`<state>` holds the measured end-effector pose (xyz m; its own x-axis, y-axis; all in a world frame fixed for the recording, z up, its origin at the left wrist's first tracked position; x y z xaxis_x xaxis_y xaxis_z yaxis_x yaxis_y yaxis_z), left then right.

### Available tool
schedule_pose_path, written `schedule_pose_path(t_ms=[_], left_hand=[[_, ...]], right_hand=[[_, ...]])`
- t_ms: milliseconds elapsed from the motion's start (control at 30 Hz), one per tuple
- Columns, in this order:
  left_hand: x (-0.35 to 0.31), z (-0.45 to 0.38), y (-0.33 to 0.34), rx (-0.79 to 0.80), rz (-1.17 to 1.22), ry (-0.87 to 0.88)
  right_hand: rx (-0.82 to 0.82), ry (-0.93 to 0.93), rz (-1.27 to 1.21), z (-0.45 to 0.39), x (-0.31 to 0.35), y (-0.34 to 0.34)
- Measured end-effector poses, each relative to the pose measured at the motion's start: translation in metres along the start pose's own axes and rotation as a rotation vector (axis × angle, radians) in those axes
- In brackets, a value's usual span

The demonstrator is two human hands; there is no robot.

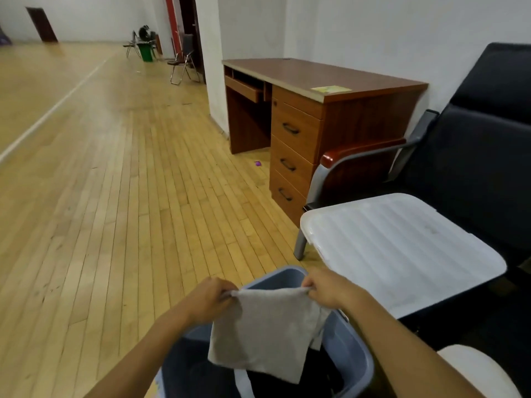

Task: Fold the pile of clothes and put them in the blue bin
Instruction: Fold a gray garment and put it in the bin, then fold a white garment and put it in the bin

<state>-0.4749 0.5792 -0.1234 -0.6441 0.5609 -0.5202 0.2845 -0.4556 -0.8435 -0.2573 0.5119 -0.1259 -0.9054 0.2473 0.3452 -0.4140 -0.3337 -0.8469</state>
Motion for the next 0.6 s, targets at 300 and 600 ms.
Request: schedule_pose_path(t_ms=[300,600], left_hand=[[-0.003,0.026,0.118,0.251,-0.126,0.042],[-0.091,-0.036,0.124,0.18,-0.159,0.199]], right_hand=[[0.28,0.086,0.254,0.038,-0.05,0.078],[0.124,0.064,-0.053,0.08,-0.079,0.049]])
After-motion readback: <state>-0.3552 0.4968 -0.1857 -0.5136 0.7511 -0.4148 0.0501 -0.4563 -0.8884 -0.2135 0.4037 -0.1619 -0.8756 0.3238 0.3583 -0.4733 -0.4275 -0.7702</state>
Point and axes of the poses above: each hand's wrist, its own z-axis away from the middle knuckle, its own y-axis out of the palm, x = y × z, the point moved 9 cm from there along -z, towards the middle knuckle, and after that the axes turned 1 degree about -x, right-handed, at the moved point
